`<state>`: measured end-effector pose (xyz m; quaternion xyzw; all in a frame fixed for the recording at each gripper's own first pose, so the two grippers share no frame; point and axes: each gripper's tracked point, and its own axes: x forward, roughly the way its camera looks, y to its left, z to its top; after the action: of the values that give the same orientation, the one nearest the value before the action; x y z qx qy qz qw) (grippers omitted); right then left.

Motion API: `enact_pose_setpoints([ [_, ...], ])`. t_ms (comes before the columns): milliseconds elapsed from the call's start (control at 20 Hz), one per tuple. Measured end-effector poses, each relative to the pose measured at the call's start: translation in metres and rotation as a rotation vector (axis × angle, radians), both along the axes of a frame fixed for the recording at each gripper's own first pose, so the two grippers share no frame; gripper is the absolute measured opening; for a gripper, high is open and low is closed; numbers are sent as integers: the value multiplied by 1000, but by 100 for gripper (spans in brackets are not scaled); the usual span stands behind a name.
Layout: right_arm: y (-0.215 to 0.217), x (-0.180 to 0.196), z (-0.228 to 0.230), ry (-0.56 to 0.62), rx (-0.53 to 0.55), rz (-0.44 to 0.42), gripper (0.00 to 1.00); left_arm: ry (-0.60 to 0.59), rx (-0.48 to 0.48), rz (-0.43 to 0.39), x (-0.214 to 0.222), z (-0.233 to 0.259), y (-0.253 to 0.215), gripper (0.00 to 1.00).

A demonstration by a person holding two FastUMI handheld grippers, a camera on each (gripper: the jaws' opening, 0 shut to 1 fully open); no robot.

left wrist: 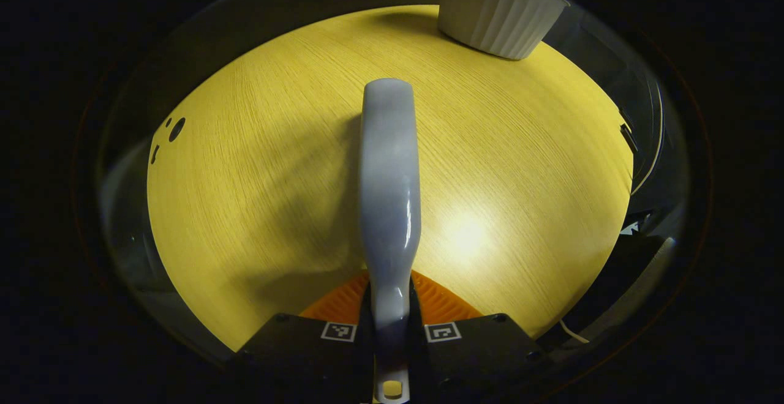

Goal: Pick up the small broom and dustpan from the desktop, sweep the trash into the dustpan with the broom, and then empty the trash into the garbage bin.

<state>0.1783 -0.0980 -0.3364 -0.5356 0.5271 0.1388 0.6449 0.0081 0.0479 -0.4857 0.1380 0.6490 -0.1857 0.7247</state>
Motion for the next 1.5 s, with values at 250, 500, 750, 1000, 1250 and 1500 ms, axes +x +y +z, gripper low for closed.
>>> enact_pose_setpoints([
  [250, -7, -4, 0, -23, 39, -58, 34, -3, 2, 3, 0, -1, 1, 27],
  [500, -11, -21, -12, -42, 307, -386, 34, -2, 2, 1, 1, -3, 1, 26],
  [750, -6, -28, -7, -63, 625, -678, 29, -1, 6, 2, 1, -4, 1, 26],
  [1000, 2, -30, -15, -95, 820, -741, 34, 3, 7, -3, 1, -5, 1, 26],
  [1250, 21, -33, -31, 64, 951, -694, 34, 14, 16, -16, 2, -7, 0, 26],
  [1500, 16, -24, -66, 229, 975, -649, 34, 13, 21, -10, 2, -9, 0, 26],
])
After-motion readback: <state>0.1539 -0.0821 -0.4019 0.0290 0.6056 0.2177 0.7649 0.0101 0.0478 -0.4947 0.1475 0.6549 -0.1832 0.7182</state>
